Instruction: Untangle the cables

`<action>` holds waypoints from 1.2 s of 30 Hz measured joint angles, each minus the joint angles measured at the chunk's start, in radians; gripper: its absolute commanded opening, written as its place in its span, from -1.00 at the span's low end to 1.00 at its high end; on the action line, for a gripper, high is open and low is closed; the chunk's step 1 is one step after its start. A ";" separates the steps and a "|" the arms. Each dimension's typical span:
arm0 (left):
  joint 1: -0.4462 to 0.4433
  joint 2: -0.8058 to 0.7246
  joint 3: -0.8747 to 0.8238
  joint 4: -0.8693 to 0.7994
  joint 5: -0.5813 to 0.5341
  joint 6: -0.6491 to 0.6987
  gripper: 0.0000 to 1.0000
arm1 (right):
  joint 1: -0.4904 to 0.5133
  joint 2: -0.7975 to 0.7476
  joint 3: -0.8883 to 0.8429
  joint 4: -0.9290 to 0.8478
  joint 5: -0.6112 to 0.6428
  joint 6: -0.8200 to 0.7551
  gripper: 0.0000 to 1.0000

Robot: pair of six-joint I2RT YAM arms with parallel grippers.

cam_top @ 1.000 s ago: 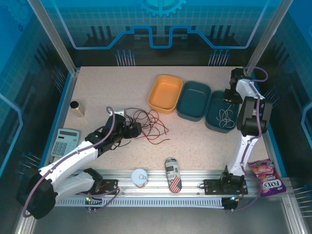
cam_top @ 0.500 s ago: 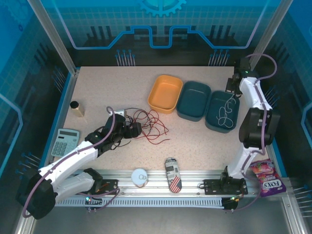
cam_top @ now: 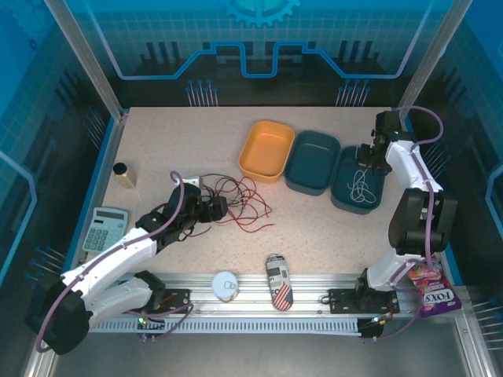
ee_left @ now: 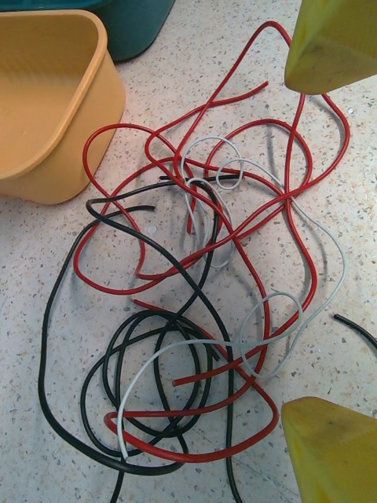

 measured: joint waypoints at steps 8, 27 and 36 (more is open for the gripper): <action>0.002 0.001 0.000 0.000 0.000 0.000 0.98 | 0.000 0.090 -0.001 0.006 -0.051 0.025 -0.82; 0.034 -0.050 -0.001 -0.013 0.006 -0.035 0.98 | 0.097 -0.117 0.074 -0.126 0.030 0.048 0.15; 0.162 -0.013 0.018 -0.063 0.068 -0.132 0.98 | 0.491 -0.295 0.016 -0.089 0.021 0.130 0.10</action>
